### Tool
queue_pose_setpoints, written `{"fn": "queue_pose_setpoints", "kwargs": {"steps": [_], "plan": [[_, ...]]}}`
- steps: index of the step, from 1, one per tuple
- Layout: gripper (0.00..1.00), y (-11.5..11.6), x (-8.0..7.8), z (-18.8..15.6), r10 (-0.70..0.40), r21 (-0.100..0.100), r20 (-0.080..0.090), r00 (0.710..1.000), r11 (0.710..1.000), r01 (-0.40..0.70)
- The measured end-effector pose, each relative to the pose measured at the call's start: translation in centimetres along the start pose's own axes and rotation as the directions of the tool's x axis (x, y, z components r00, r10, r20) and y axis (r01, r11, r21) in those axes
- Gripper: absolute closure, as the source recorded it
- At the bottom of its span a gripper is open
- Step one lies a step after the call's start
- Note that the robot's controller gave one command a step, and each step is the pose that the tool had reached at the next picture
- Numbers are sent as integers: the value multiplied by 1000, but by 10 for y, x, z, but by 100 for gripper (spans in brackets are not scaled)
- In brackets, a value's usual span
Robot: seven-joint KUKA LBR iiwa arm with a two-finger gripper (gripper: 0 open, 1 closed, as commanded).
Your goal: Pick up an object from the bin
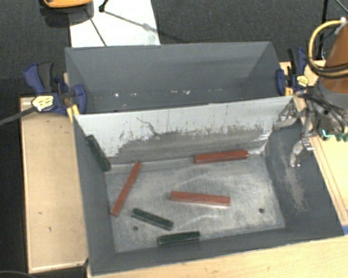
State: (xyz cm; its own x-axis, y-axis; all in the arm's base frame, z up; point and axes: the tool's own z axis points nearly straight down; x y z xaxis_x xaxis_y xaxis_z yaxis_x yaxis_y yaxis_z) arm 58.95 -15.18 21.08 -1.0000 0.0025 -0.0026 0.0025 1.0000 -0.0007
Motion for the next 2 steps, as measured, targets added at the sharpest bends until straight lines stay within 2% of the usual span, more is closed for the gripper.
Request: {"fn": "queue_pose_setpoints", "kwargs": {"steps": [1,2], "plan": [[0,0,-1,-1,-3,0,2,1000,1000,3],[0,34,10,57,-46,2,6,999,999,46]]}}
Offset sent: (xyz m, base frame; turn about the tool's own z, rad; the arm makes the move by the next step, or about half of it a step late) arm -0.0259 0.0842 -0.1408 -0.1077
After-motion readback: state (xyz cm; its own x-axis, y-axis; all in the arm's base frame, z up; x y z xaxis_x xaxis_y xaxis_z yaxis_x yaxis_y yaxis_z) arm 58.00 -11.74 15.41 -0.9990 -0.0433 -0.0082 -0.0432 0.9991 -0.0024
